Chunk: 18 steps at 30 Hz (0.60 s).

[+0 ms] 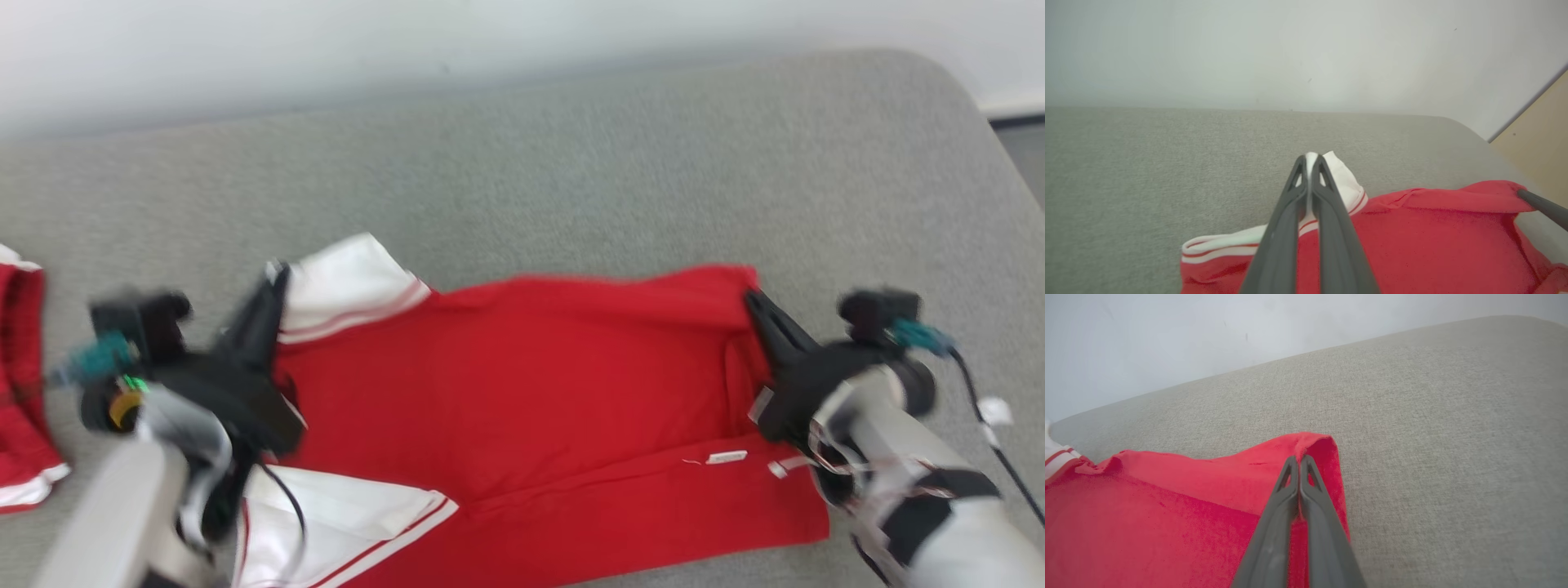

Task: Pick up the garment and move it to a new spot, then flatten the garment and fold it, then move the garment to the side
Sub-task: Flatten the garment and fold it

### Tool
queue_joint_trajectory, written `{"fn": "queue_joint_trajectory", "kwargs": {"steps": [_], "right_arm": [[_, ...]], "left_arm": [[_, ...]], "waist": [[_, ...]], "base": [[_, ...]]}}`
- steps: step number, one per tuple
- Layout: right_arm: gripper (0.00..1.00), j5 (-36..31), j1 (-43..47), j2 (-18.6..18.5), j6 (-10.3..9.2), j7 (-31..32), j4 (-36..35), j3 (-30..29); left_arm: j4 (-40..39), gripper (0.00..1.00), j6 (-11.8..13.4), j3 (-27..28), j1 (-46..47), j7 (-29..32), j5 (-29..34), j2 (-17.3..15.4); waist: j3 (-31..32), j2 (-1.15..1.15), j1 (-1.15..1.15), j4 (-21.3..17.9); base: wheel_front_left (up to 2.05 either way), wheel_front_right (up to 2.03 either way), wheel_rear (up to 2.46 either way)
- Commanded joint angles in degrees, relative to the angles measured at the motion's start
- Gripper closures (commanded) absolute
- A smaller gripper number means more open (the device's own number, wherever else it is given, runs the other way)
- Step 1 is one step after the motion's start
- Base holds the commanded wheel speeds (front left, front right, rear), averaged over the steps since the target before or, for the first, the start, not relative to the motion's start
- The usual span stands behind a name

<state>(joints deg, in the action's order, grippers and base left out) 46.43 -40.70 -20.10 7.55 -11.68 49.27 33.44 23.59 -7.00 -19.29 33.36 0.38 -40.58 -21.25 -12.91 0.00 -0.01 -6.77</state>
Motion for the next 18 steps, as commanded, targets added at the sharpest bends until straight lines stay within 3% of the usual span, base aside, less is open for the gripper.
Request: {"fn": "queue_joint_trajectory", "kwargs": {"steps": [1,8,18], "right_arm": [[1.0,0.88,2.19,-1.69,-0.15,-0.24,-0.92,0.07],[1.0,6.17,10.1,-6.67,-0.15,-0.03,-5.06,-1.62],[1.0,10.56,20.5,-10.59,-0.15,-0.81,-11.29,-4.17]], "left_arm": [[-2.2,1.0,0.56,-0.03,-3.26,-0.42,-0.68,0.58],[-12.79,1.0,3.97,-0.25,-15.86,-1.03,-2.52,1.09],[-21.61,1.0,8.63,-0.4,-29.77,-1.9,-3.88,1.75]], "waist": [[3.61,0.0,0.01,2.63],[6.37,0.0,0.01,5.36],[8.6,0.0,0.01,7.8]], "base": [[0.0,0.0,0.0],[0.0,0.0,0.0],[0.0,0.0,0.0]]}}
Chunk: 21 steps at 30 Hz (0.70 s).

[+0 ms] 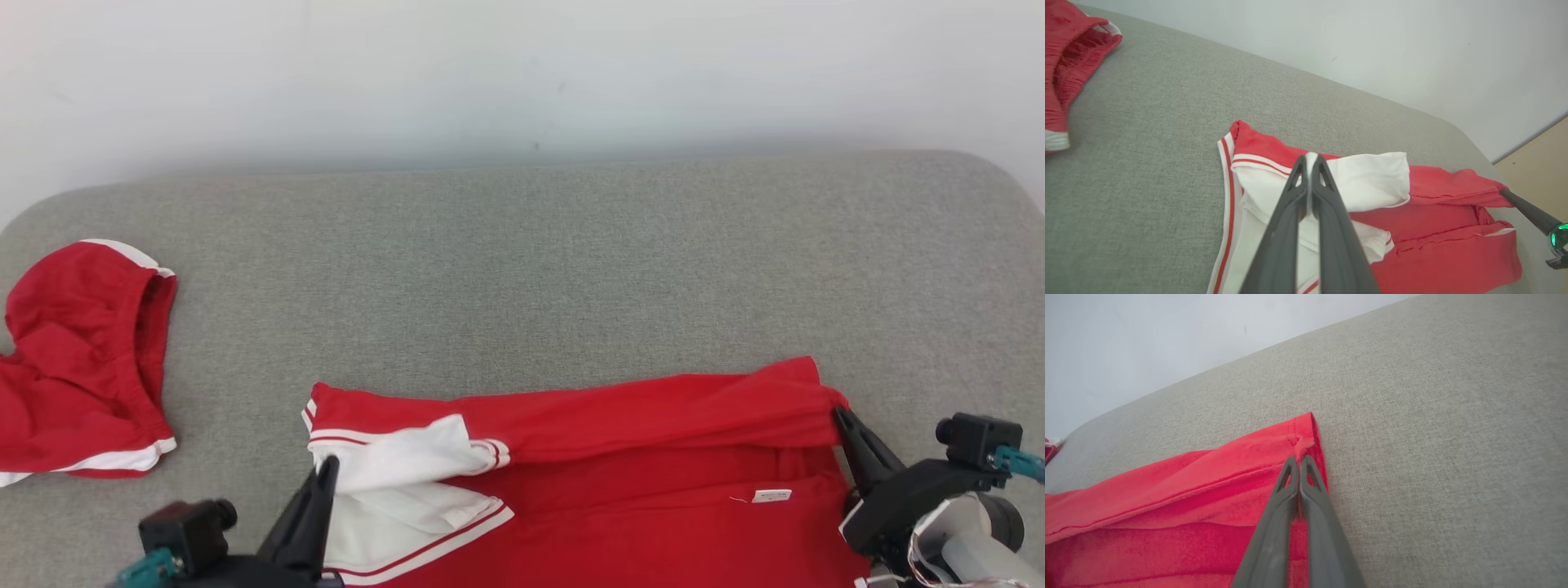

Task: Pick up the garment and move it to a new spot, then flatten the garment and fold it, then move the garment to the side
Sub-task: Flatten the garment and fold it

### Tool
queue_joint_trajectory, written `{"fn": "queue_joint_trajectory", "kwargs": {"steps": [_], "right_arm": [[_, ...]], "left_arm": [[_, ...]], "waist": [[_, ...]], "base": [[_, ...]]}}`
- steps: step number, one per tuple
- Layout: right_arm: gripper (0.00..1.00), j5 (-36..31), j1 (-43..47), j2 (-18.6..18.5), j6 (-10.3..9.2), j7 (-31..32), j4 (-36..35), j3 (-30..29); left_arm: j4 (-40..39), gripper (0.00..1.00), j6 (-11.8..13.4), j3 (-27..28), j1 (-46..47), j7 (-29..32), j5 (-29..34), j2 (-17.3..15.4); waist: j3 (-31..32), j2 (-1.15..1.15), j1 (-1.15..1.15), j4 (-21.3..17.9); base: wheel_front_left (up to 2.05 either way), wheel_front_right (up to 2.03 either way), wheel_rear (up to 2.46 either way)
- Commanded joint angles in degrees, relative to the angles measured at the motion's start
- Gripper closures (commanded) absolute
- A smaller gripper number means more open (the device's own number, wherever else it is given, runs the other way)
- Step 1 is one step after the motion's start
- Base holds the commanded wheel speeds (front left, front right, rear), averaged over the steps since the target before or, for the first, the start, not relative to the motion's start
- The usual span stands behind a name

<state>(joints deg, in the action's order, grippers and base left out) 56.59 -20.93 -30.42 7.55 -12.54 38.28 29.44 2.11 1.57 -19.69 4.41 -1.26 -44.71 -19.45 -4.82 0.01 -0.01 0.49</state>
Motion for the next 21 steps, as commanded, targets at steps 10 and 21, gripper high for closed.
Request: {"fn": "queue_joint_trajectory", "kwargs": {"steps": [10,21], "right_arm": [[0.68,-1.36,4.07,0.25,-0.15,1.22,-0.59,-1.76],[0.0,-2.77,5.61,-0.43,-0.15,1.04,-4.45,-4.46]], "left_arm": [[8.5,0.94,-1.51,-1.37,-2.02,-4.31,0.84,1.91],[11.08,0.0,-1.08,0.0,0.11,-12.21,5.15,2.23]], "waist": [[0.64,-0.01,0.01,0.48],[1.06,-0.01,0.01,0.22]], "base": [[0.0,0.0,0.0],[0.0,0.0,0.0]]}}
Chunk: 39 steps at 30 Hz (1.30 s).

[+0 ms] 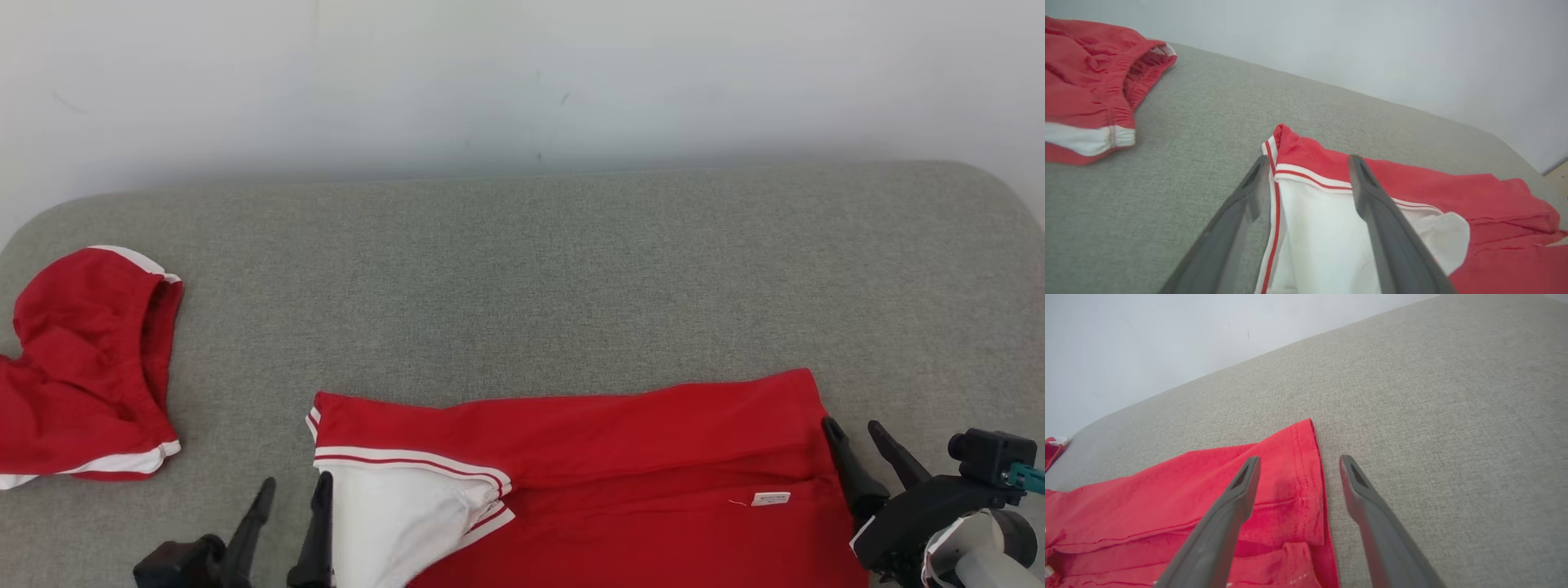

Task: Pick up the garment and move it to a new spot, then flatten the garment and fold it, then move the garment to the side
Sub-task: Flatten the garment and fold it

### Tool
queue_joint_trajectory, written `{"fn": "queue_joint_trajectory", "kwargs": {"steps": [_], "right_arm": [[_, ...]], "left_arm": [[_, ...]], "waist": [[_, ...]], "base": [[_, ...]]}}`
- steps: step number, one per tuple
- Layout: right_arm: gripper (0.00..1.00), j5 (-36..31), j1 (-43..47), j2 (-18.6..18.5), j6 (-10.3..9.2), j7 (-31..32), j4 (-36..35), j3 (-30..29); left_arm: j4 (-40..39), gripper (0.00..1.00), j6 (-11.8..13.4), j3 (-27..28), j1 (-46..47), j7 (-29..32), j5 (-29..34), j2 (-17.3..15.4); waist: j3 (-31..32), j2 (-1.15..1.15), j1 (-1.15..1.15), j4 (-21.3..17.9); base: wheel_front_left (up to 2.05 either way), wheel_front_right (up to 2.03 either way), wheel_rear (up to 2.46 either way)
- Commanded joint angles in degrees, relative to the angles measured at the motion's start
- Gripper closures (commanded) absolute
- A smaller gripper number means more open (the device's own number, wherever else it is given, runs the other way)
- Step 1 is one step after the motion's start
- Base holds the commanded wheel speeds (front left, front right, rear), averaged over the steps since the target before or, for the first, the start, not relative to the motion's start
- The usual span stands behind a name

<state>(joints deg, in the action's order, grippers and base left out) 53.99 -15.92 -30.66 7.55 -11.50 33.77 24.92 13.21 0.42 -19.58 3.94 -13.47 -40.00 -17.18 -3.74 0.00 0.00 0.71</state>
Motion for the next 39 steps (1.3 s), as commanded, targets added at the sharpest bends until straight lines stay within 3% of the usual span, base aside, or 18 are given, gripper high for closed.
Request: {"fn": "queue_joint_trajectory", "kwargs": {"steps": [1,9,13,19,20,21,22,23,24,31,39], "right_arm": [[0.0,-0.38,0.62,-0.27,-0.15,0.18,-0.17,-0.33],[0.0,-2.92,-0.16,1.66,-0.15,4.42,3.87,-2.79],[0.0,-3.7,-0.81,3.54,-0.15,5.4,6.8,-3.59],[0.0,-4.71,-1.37,6.03,-0.15,6.42,11.03,-3.69],[0.04,-4.78,-1.3,6.34,-0.15,6.6,11.45,-3.54],[0.44,-4.87,-1.26,6.5,-0.15,6.56,11.76,-3.53],[0.6,-4.91,-1.27,6.64,-0.15,6.47,11.94,-3.5],[0.87,-4.92,-1.34,6.74,-0.15,6.42,12.15,-3.51],[1.0,-4.96,-1.43,6.78,-0.15,6.3,12.4,-3.57],[1.0,-4.91,-3.09,6.76,-0.15,5.39,13.67,-3.74],[1.0,-5.47,-3.54,-0.52,-0.15,3.23,14.45,-5.71]], "left_arm": [[-0.28,0.0,0.58,0.38,0.76,-0.59,1.44,-0.17],[-4.63,0.0,7.09,5.62,-1.13,-1.69,12.01,-0.1],[-6.5,0.0,8.07,9.14,-2.88,-1.72,14.72,1.12],[-7.91,0.0,7.18,12.34,-5.64,-1.73,16.6,3.83],[-7.92,0.0,6.95,12.64,-5.94,-1.73,16.98,4.14],[-7.77,0.0,6.6,12.91,-6.2,-1.74,17.31,4.42],[-7.54,0.0,6.47,13.0,-6.32,-1.74,17.77,4.68],[-7.35,0.0,6.21,13.06,-6.38,-1.74,18.35,4.87],[-7.18,0.0,6.12,13.09,-6.38,-1.74,18.67,5.09],[-6.33,0.0,5.11,15.08,-5.89,-1.74,21.19,6.25],[-6.07,0.0,4.11,16.61,-6.98,-1.74,23.22,7.4]], "waist": [[0.03,0.0,0.0,-0.01],[0.45,0.0,0.0,0.76],[0.54,0.0,0.0,1.2],[0.64,0.0,0.0,1.91],[0.64,0.0,0.0,2.04],[0.67,0.0,0.0,2.13],[0.67,0.0,0.0,2.2],[0.66,0.0,0.0,2.22],[0.67,0.0,0.0,2.25],[0.76,0.0,0.0,1.92],[1.49,0.0,0.0,1.03]], "base": [[0.0,0.0,0.0],[0.0,0.0,0.0],[0.0,0.0,0.0],[0.0,0.0,0.0],[0.0,0.0,0.0],[0.0,0.0,0.0],[0.0,0.0,0.0],[0.0,0.0,0.0],[0.0,0.0,0.0],[0.0,0.0,0.0],[0.0,0.0,0.0]]}}
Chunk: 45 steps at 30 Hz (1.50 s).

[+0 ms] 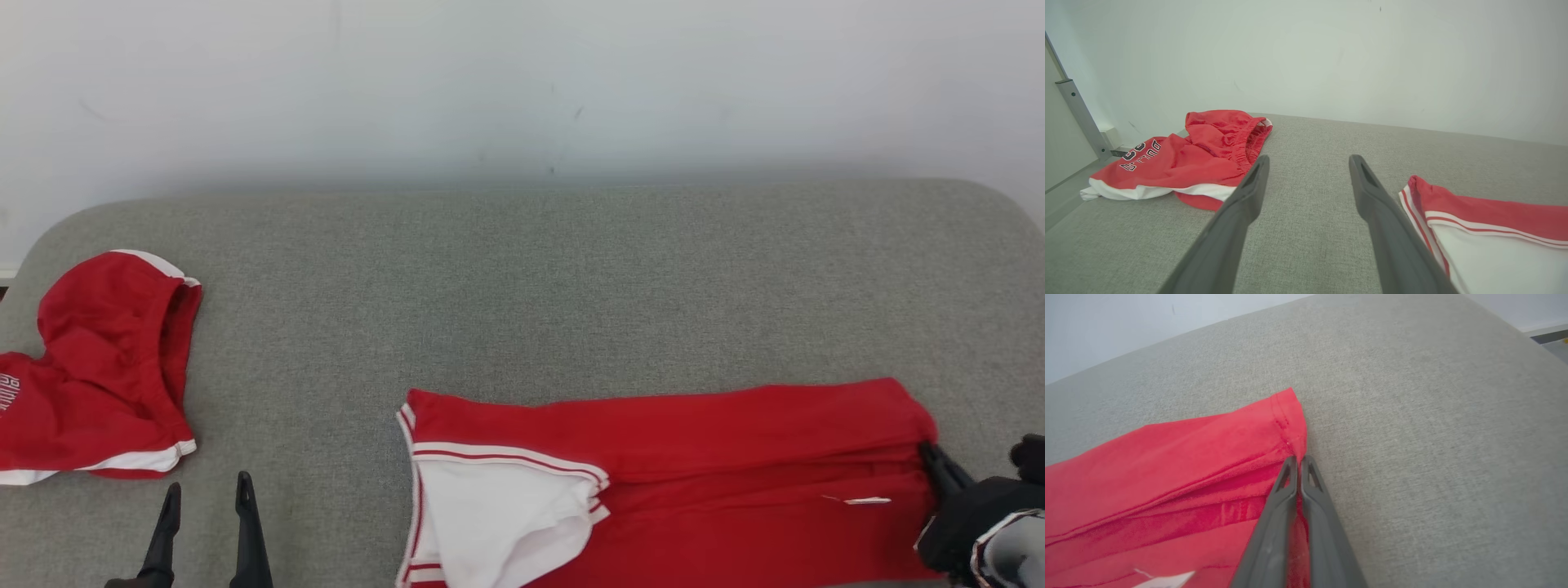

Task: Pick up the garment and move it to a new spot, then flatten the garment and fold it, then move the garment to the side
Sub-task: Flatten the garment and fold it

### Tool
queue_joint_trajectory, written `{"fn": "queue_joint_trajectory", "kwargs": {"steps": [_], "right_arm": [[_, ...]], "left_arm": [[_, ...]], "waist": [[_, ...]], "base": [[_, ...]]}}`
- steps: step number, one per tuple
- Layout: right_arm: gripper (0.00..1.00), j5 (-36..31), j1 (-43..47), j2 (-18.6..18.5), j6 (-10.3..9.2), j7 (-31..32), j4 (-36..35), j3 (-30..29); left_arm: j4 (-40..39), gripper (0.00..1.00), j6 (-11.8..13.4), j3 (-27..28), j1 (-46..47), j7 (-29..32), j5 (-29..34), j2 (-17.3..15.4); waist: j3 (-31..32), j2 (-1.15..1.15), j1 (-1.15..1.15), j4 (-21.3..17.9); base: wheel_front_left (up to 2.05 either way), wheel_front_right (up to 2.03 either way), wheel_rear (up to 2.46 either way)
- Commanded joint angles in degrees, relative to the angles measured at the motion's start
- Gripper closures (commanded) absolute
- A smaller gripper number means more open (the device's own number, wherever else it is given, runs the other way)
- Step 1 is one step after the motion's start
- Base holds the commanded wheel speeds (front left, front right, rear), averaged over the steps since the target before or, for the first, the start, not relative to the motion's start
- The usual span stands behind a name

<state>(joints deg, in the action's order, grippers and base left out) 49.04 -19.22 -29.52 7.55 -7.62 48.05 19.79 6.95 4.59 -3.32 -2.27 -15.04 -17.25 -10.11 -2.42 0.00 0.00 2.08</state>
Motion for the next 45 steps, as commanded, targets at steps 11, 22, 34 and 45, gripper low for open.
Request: {"fn": "queue_joint_trajectory", "kwargs": {"steps": [11,22,34,45], "right_arm": [[1.0,-1.95,-0.3,-7.48,-0.15,-1.9,-3.47,-3.54],[1.0,-5.39,4.07,-2.65,-0.15,3.17,-26.73,-5.25],[1.0,-13.11,10.66,12.52,-0.15,17.06,-51.16,-3.53],[1.0,-17.26,8.64,21.58,-0.15,18.77,-42.76,3.51]], "left_arm": [[0.83,0.0,-1.08,1.86,-1.26,-0.19,1.91,1.58],[1.41,0.0,-2.4,2.91,-1.1,-0.19,2.88,2.28],[2.61,0.0,-3.66,2.64,0.74,-0.19,3.67,3.44],[5.28,0.0,-5.5,2.35,3.74,-0.19,4.23,4.47]], "waist": [[0.81,0.0,0.0,-2.74],[1.39,0.0,0.0,-3.91],[0.48,0.0,0.0,-0.65],[-0.86,0.0,0.0,3.93]], "base": [[0.0,0.0,0.0],[0.0,0.0,0.0],[0.0,0.0,0.0],[0.0,0.0,0.0]]}}
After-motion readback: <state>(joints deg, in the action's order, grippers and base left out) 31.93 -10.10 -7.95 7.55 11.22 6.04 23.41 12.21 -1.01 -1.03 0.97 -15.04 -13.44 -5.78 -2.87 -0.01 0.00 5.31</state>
